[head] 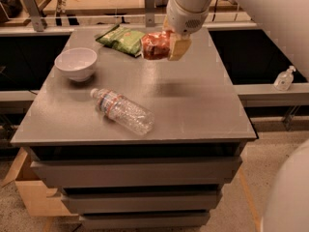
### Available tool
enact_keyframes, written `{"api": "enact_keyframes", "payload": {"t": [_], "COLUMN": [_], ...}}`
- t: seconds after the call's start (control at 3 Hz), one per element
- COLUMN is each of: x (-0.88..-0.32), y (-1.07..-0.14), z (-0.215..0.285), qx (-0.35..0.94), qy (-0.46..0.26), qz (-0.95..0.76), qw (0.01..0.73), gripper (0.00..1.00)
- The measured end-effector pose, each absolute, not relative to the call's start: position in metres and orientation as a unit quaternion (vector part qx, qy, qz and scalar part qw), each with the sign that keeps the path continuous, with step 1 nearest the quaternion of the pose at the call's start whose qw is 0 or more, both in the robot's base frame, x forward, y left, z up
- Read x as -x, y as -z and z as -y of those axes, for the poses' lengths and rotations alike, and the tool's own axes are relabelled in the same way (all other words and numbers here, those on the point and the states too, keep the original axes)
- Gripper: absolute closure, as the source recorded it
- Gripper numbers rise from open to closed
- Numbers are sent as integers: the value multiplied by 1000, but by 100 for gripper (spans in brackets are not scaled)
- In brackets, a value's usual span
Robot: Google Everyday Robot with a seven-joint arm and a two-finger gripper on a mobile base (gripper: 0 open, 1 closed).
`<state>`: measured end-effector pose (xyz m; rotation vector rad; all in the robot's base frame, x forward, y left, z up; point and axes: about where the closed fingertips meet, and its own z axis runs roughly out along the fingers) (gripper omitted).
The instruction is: Place coke can into white bowl
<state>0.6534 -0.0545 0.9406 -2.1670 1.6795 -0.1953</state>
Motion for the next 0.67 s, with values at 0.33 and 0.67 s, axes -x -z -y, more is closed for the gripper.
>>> {"api": "enact_keyframes", "payload": {"t": [0.33,0.67], "x": [-655,-667], "y": [-937,-933], "z": [19,-8], "qx": [786,799], "qy": [79,69], "qz": [-580,-561], "qw": [199,207], "gripper": [100,100]}}
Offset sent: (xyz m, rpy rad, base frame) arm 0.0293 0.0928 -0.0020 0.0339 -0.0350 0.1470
